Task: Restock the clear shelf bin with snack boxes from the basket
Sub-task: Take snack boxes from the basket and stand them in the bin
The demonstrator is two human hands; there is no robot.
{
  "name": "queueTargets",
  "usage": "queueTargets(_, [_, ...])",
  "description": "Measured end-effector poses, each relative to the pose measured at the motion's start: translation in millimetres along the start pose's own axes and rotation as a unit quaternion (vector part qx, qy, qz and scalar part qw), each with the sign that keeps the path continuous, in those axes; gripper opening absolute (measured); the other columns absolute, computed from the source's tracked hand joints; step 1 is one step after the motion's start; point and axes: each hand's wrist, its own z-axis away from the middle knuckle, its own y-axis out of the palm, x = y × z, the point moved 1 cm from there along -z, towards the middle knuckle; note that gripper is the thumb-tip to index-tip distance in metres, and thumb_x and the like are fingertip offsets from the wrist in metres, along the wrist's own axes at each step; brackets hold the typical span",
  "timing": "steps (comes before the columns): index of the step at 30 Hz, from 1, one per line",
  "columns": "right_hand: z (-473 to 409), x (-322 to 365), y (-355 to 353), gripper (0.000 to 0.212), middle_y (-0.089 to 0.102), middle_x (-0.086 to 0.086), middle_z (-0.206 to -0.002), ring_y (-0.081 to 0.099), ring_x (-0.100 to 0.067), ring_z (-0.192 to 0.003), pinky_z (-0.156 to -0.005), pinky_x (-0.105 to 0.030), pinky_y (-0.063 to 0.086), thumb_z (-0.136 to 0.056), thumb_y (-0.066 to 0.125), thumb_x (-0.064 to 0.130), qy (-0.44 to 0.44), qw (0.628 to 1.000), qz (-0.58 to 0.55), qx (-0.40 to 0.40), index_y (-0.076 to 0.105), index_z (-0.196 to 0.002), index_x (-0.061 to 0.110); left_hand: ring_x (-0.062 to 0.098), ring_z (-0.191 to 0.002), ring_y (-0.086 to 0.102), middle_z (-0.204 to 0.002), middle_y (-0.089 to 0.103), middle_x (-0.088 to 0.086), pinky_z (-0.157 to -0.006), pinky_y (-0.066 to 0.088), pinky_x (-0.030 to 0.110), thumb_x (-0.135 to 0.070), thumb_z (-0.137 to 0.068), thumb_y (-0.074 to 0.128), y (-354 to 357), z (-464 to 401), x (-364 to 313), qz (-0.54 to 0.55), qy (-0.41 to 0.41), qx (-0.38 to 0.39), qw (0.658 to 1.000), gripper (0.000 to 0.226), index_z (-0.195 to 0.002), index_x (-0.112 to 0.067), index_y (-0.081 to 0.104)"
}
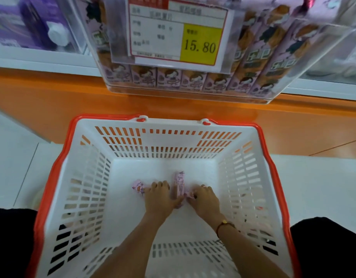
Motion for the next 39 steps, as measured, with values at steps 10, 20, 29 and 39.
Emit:
queueTargets(10, [4.9,7.2,-51.2,0.026,0.058,-0.017,-0.109,0.053,-0.027,-0.089,-0.070,-0.028,0.033,-0.099,0.040,0.040,0.025,0.993,-0.031,0.111,0.035,-0.099,0.014,0.016,-0.094,0.060,-0.117,0.060,0.001,-0.074,0.046,0.028,-0.040,-0.097,0.042,-63.5,8.9,-0.9,0.256,-0.013,0.082,0.963,0.038,-0.125,-0.015,0.045])
queueTargets(20, [40.4,56.2,-176.5,0.035,0.044,0.000,-0.067,0.042,-0.014,-0.058,-0.054,-0.022,0.031,-0.098,0.043,0.039,-0.080,0.981,-0.028,0.174,0.044,-0.069,0.019,0.008,-0.065,0.048,-0.075,0.056,-0.002,-0.053,0.036,0.016,-0.038,-0.097,0.043,-184.4,61.4,-40.0,0.440,0.006,0.108,0.891,0.023,-0.107,-0.020,0.052])
queueTargets(29, [135.4,76.7,-308.2,0.025,0.067,0.008,-0.111,0.067,-0.002,-0.087,-0.079,-0.021,0.054,-0.095,0.052,0.038,-0.193,0.955,-0.184,0.131,0.054,-0.118,0.027,0.001,-0.062,0.065,-0.080,0.073,-0.007,-0.054,0.050,0.021,-0.042,-0.080,0.067,-325.5,115.5,-48.0,0.272,0.199,0.011,0.941,0.033,-0.100,-0.024,0.049])
queueTargets(39, [161.0,80.4,-377.1,0.019,0.056,0.013,-0.077,0.052,-0.003,-0.069,-0.059,-0.018,0.044,-0.098,0.038,0.024,-0.213,0.810,-0.546,-0.007,0.056,-0.092,0.022,0.000,-0.088,0.063,-0.098,0.067,-0.017,-0.072,0.047,0.019,-0.062,-0.067,0.071,-400.3,140.4,-82.4,0.371,0.306,-0.249,0.840,0.046,-0.102,-0.033,0.063])
